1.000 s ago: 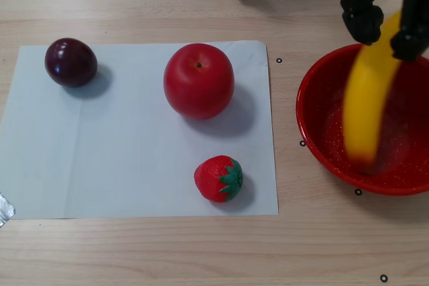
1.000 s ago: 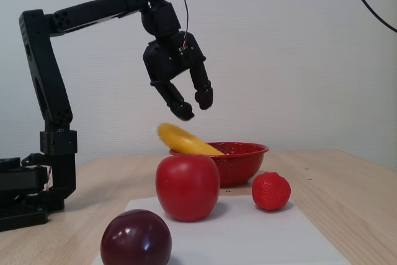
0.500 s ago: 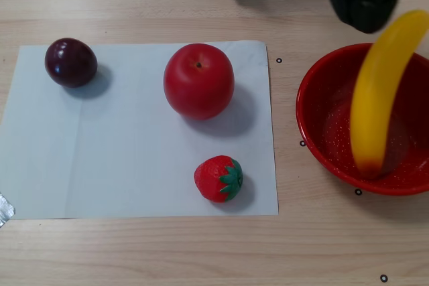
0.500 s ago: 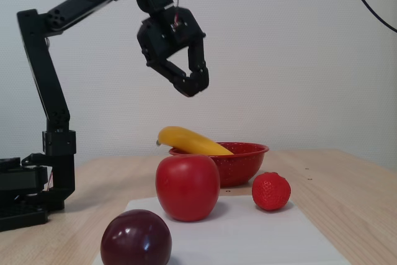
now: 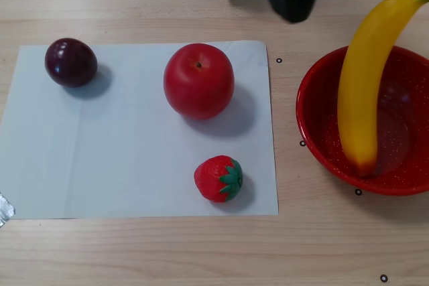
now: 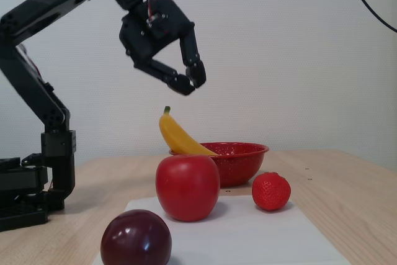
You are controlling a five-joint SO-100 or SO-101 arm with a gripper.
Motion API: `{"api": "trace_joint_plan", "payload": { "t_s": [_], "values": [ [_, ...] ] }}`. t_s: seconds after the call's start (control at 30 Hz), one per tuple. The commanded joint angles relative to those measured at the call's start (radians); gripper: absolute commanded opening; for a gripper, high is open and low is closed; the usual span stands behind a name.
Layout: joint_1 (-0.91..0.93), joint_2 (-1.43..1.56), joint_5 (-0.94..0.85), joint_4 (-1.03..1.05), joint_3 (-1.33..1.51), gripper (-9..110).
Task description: Grasp the banana and put it in the red bowl.
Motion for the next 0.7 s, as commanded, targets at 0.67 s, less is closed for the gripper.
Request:
{"api": "trace_joint_plan", "payload": {
  "t_s": [0.67],
  "values": [
    [-0.078, 0.561, -0.009, -0.911, 0.945, 0]
  ]
}}
